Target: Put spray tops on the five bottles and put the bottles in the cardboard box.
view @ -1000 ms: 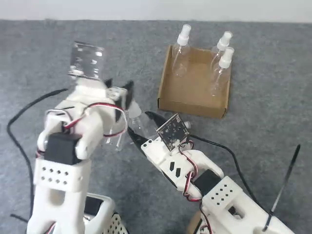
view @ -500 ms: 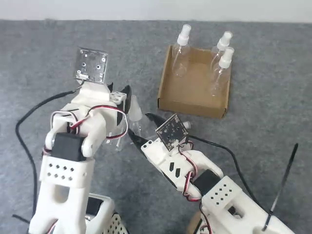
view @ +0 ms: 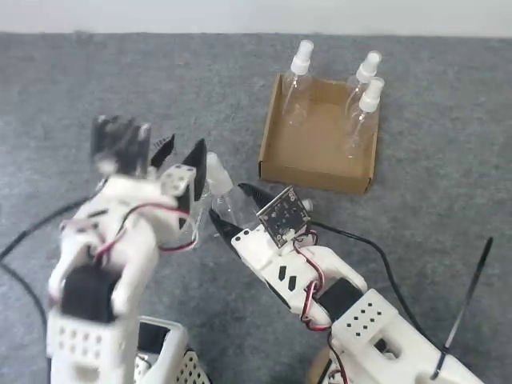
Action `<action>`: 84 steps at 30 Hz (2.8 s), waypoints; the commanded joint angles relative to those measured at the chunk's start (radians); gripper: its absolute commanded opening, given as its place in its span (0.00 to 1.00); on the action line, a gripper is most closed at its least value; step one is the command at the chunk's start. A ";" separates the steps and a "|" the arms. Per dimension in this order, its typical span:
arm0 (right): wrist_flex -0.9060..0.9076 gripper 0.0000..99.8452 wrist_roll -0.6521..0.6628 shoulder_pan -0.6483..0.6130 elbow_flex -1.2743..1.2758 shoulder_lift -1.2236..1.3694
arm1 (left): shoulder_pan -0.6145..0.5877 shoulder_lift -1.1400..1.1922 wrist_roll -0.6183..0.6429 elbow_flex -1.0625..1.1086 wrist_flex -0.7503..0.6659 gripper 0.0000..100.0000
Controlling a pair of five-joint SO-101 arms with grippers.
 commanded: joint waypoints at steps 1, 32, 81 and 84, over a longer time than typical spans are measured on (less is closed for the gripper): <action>-0.012 0.01 -0.008 0.033 -0.026 -0.030 | -0.083 -0.170 0.000 0.028 -0.006 0.18; 0.450 0.01 -0.015 0.087 -0.885 0.549 | 0.094 -0.416 -0.100 0.716 -0.368 0.28; -0.182 0.01 0.101 0.472 -0.783 0.955 | -0.068 -0.318 -0.057 0.716 -0.423 0.01; -0.186 0.01 0.100 0.499 -0.818 1.001 | -0.066 -0.318 -0.057 0.716 -0.423 0.01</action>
